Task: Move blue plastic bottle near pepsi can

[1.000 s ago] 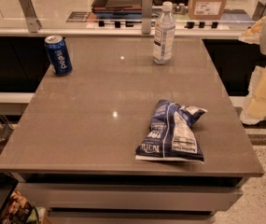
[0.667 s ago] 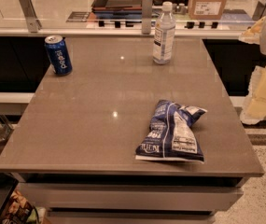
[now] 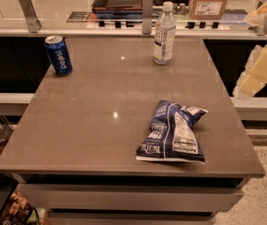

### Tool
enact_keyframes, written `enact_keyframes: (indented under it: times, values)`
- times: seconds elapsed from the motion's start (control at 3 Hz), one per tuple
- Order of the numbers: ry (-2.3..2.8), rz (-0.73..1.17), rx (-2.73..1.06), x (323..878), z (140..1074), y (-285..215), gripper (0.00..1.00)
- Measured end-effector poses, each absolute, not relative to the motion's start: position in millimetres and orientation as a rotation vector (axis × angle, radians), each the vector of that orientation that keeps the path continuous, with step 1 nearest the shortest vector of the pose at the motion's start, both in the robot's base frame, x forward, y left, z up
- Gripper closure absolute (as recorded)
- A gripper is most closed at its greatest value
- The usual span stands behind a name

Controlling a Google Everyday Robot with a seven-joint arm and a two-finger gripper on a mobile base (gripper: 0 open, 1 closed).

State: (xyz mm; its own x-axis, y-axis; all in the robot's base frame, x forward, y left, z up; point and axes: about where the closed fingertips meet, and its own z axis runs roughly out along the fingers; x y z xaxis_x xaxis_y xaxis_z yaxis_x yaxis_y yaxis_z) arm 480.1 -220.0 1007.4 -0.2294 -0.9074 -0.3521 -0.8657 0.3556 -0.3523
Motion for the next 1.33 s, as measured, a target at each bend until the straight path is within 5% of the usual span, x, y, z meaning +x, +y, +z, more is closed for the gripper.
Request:
enact_keyframes:
  times: [1.33]
  values:
    - [1.883, 0.158, -0.995, 608.2, 1008.1, -188.6, 0.0]
